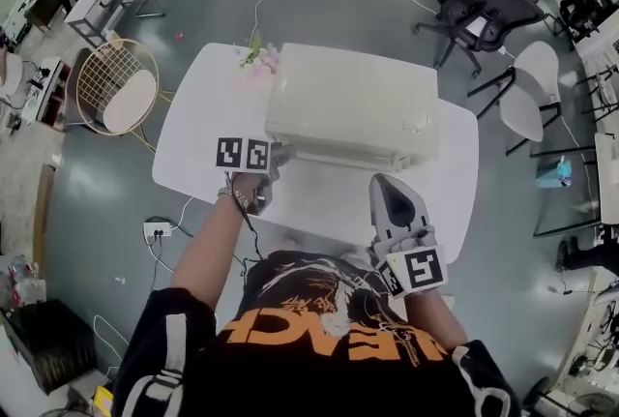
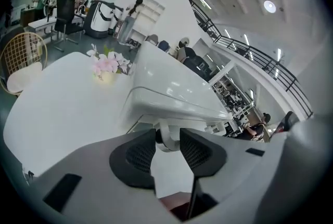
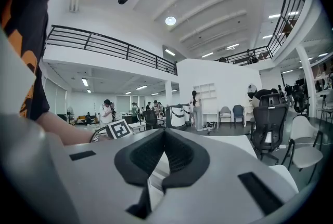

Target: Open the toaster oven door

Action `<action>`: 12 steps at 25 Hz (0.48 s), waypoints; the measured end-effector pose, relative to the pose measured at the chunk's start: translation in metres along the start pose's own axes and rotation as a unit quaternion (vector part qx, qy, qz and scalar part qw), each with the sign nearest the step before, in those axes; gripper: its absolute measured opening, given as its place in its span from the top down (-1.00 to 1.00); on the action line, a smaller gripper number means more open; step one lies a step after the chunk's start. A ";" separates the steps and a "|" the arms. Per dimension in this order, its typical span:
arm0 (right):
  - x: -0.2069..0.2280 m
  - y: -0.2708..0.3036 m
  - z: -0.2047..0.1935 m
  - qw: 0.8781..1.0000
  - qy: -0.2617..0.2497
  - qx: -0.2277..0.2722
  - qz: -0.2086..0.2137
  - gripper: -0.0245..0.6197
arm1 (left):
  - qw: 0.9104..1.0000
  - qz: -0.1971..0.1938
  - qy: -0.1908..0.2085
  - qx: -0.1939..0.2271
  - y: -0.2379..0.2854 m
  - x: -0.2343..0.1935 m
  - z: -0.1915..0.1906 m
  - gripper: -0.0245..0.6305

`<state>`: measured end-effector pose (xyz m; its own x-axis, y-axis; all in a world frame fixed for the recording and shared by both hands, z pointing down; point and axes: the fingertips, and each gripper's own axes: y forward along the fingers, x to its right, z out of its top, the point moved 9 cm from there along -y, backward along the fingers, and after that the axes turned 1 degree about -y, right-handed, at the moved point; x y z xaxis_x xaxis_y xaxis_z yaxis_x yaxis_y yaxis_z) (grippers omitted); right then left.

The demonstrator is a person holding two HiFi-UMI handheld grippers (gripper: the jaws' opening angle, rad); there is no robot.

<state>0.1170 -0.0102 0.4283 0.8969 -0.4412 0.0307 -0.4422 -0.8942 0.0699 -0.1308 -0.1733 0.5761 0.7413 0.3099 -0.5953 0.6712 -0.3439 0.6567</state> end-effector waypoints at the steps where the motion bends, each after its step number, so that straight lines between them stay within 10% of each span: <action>1: 0.002 0.001 -0.003 1.000 0.000 -0.012 -0.002 0.88 | 1.000 0.001 0.001 0.001 0.000 0.001 -0.001 0.42; 12: 0.025 0.023 -0.050 0.985 0.002 -0.174 0.006 0.88 | 0.998 0.031 0.043 -0.024 -0.011 0.008 -0.043 0.42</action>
<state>0.1298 -0.0376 0.4804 0.8919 -0.4506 0.0374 -0.4254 -0.8084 0.4069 -0.1321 -0.1287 0.5837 0.7777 0.3641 -0.5125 0.6216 -0.3230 0.7136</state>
